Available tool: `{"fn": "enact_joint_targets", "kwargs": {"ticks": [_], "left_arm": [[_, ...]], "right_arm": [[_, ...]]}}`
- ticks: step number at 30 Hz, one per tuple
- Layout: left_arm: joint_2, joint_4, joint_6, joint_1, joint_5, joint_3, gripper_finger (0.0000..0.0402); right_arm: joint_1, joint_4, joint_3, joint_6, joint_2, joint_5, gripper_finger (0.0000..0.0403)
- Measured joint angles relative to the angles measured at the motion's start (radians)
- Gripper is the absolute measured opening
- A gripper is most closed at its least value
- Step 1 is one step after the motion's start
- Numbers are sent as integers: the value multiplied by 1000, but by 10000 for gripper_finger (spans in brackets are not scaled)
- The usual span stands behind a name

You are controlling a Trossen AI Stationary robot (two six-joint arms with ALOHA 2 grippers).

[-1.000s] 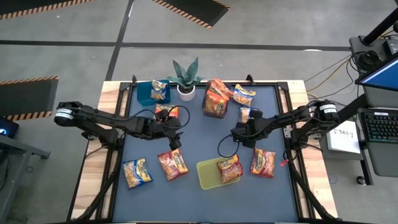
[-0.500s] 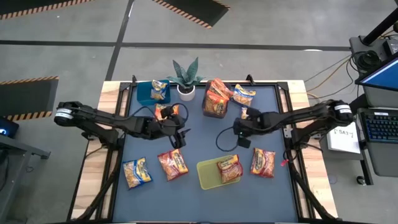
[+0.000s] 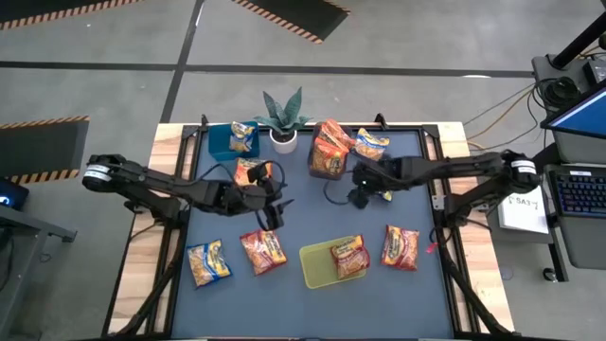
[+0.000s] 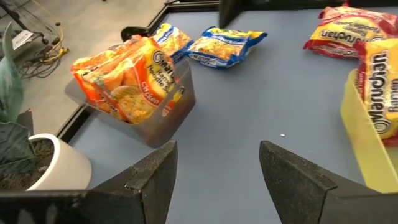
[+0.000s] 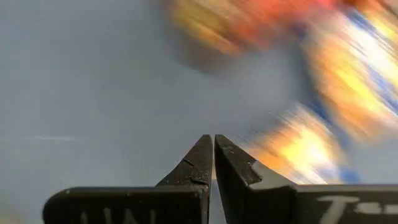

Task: Sort Maruchan noodles
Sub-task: Put the blue bag into the blue bin

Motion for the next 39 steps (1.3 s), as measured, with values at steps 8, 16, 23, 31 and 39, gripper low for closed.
{"fn": "enact_joint_targets", "kwargs": {"ticks": [8,16,23,31,39], "left_arm": [[0,1,-8,-19,0,0,209],[0,3,-8,-19,0,0,209],[0,6,-1,-19,0,0,209],[38,86,-5,-17,93,0,209],[254,436,72,36,126,-1,183]], "right_arm": [[-111,-244,-72,205,137,-6,8],[-24,64,-69,127,203,-144,8],[58,470,-47,-36,96,-374,8],[-26,335,-82,-60,-69,-378,8],[-150,321,-245,-24,-125,-397,8]]}}
